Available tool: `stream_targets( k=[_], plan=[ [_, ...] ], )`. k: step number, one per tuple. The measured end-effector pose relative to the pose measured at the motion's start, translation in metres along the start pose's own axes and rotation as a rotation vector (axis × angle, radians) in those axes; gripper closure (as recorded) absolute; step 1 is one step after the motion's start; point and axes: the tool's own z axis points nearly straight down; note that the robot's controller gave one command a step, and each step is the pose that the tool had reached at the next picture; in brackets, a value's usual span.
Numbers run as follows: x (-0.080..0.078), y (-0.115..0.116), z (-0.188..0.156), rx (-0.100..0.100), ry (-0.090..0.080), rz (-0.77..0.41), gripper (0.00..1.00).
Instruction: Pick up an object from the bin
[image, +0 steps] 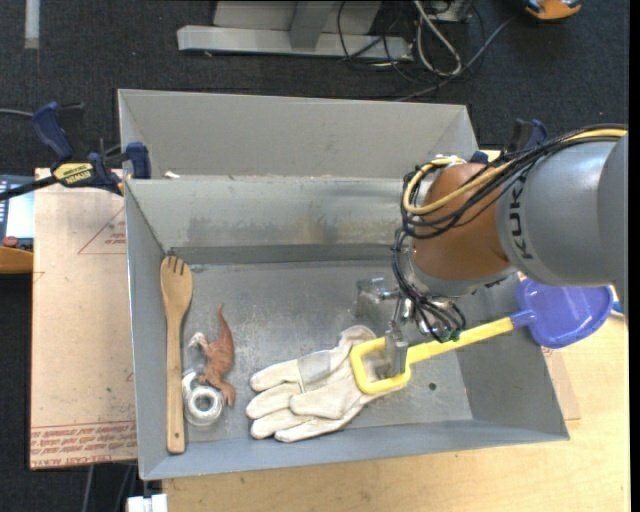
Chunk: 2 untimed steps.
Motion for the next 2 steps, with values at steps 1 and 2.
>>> stream_targets(
  k=[1,2],
  plan=[
    [0.0217,0.0023,-0.0002,-0.001,-0.008,0.049,1.00],
    [0.0217,0.0023,-0.0002,-0.001,-0.009,0.050,1.00]
  ],
)
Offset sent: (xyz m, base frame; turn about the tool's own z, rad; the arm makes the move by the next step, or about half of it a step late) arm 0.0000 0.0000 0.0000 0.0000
